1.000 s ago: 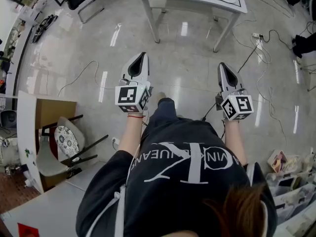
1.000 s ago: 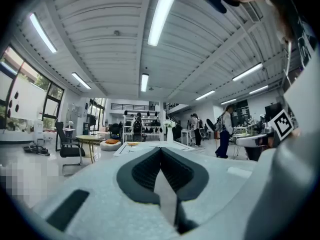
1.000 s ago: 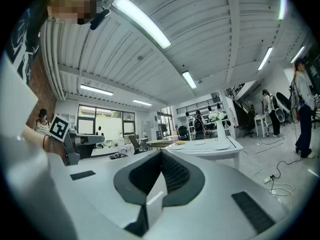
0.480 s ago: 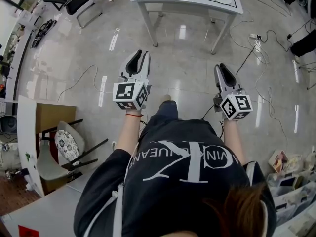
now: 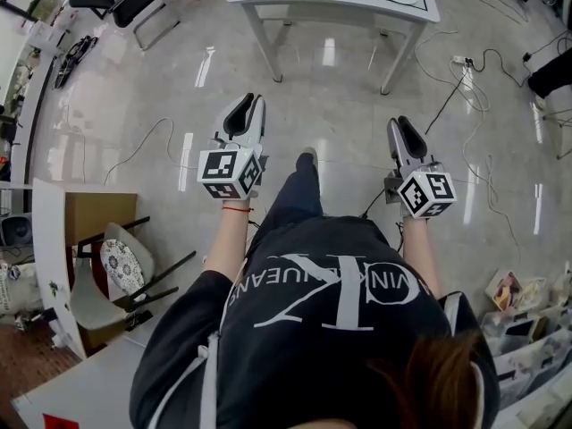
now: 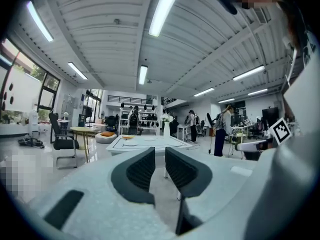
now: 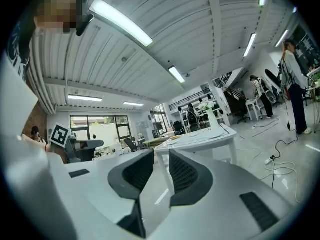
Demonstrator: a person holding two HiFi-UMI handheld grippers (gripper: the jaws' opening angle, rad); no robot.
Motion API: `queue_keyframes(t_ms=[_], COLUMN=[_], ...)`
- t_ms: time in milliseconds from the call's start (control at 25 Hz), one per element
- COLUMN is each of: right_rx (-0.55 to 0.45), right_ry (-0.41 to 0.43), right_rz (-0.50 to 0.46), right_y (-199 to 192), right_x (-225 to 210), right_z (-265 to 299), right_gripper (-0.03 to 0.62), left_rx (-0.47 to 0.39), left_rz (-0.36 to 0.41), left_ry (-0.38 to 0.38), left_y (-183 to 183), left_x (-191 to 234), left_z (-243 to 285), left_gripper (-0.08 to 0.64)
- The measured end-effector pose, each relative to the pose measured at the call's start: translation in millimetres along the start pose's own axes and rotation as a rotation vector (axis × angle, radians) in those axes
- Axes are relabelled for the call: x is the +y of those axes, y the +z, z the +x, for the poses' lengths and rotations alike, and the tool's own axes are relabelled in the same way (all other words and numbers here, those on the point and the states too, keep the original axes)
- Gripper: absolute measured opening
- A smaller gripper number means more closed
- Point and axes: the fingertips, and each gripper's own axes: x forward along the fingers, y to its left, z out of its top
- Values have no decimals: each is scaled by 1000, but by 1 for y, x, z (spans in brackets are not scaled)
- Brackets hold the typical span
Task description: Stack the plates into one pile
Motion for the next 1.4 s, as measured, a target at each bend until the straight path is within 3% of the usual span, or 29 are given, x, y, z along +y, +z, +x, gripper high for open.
queue_keyframes(t_ms=[200, 440, 680, 920, 1400], right_rx=[1, 13, 63, 113, 100], right_ry=[-6, -38, -71, -88, -80], right_rz=[1, 12, 43, 38, 13], right_y=[9, 23, 18, 17, 27], right_x=[-21, -51, -74, -95, -119], right_z=[41, 96, 149, 199, 301], right_gripper=[98, 103, 104, 104, 104], left_rx=[2, 41, 53, 102, 59], left_rz=[-23, -1, -33, -80, -90], left_ry=[8, -48, -87, -108, -107], left_y=[2, 3, 10, -8, 2], left_x=[22, 37, 61, 86, 149], left_z=[44, 112, 179, 234, 319], left_gripper=[71, 71, 71, 71, 69])
